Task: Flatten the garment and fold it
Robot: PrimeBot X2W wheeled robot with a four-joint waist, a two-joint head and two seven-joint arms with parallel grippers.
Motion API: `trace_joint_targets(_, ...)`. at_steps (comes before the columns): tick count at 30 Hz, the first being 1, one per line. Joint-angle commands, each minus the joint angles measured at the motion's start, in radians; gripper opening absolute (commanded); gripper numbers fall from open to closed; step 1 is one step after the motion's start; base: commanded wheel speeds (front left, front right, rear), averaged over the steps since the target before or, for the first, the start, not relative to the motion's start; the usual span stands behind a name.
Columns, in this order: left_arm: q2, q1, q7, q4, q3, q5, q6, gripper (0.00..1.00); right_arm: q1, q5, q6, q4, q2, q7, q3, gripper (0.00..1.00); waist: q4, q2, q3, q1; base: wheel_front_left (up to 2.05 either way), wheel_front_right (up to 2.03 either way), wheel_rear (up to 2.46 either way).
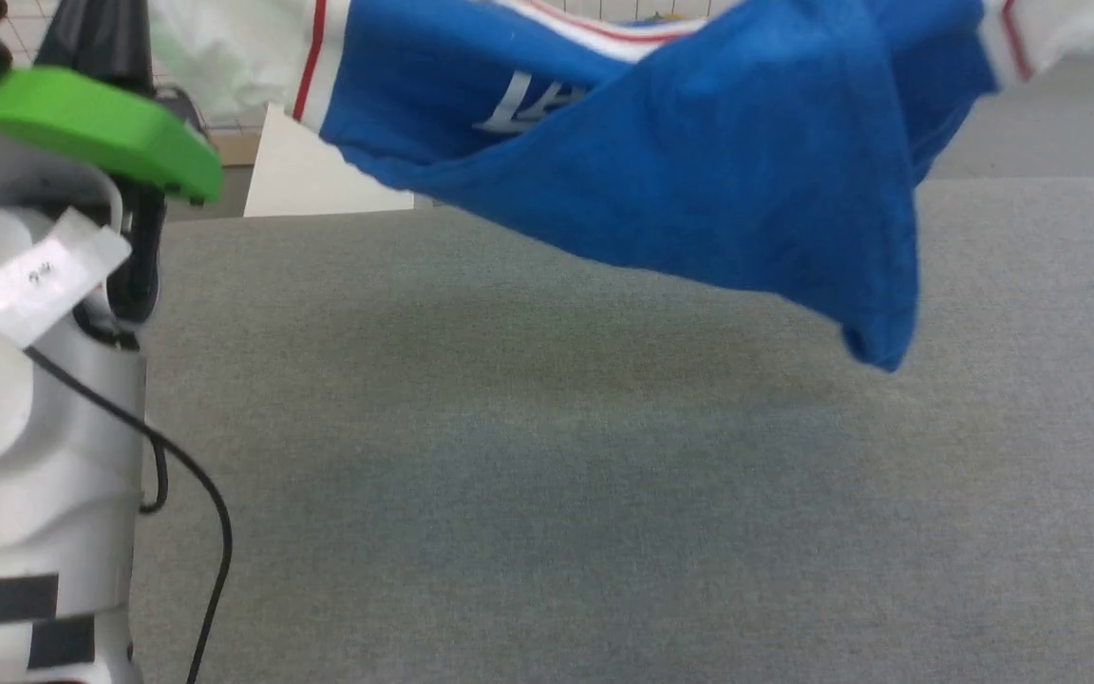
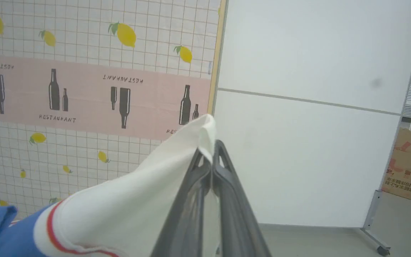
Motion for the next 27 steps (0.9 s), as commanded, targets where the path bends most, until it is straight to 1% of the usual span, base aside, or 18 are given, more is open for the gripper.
trace_joint_targets(1,-0.002,-0.036,-0.009,0.018,-0.008,0.005,-0.01,0.0,-0.038,-0.014,-0.002,0.011,0.015,-0.025,-0.017,0.0,-0.009,0.0062,0.023,0.0,0.0,0.0,0.0)
trace_joint_targets(5,-0.001,-0.111,-0.016,0.087,-0.027,0.018,-0.015,0.0,-0.106,-0.045,-0.002,0.074,0.032,-0.042,-0.039,0.0,-0.014,0.0062,0.058,0.0,0.0,0.0,0.0)
trace_joint_targets(8,0.002,-0.163,-0.01,0.153,-0.032,0.024,-0.013,0.0,-0.149,-0.067,-0.002,0.136,0.04,-0.029,-0.032,0.0,-0.021,0.0062,0.089,0.0,0.0,0.0,0.0)
trace_joint_targets(12,0.003,-0.264,0.018,0.231,-0.032,0.019,-0.009,0.0,-0.23,-0.085,-0.002,0.215,0.053,0.006,0.002,0.0,-0.033,0.0062,0.166,0.0,0.0,0.0,0.0)
trace_joint_targets(16,-0.002,-0.402,0.026,0.272,-0.007,0.003,0.017,0.0,-0.355,-0.097,-0.002,0.273,0.093,0.009,-0.005,0.0,-0.051,0.0062,0.274,0.0,0.0,0.0,0.0)
trace_joint_targets(20,0.0,-0.549,-0.002,0.283,0.021,0.002,0.054,0.0,-0.502,-0.134,-0.002,0.296,0.137,-0.053,-0.055,0.0,-0.06,0.0062,0.387,0.0,0.0,0.0,0.0)
trace_joint_targets(23,-0.002,-0.646,-0.058,0.278,0.053,-0.005,0.084,0.0,-0.61,-0.182,-0.002,0.299,0.162,-0.141,-0.091,0.0,-0.063,0.0062,0.454,0.0,0.0,0.0,0.0)
trace_joint_targets(25,0.001,-0.692,-0.098,0.273,0.063,-0.004,0.09,0.0,-0.66,-0.202,-0.002,0.3,0.179,-0.198,-0.103,0.0,-0.064,0.0062,0.484,0.0,0.0,0.0,0.0)
trace_joint_targets(27,0.003,-0.719,-0.134,0.274,0.067,-0.005,0.086,0.0,-0.689,-0.209,-0.002,0.307,0.187,-0.241,-0.101,0.0,-0.063,0.0062,0.503,0.0,0.0,0.0,0.0)
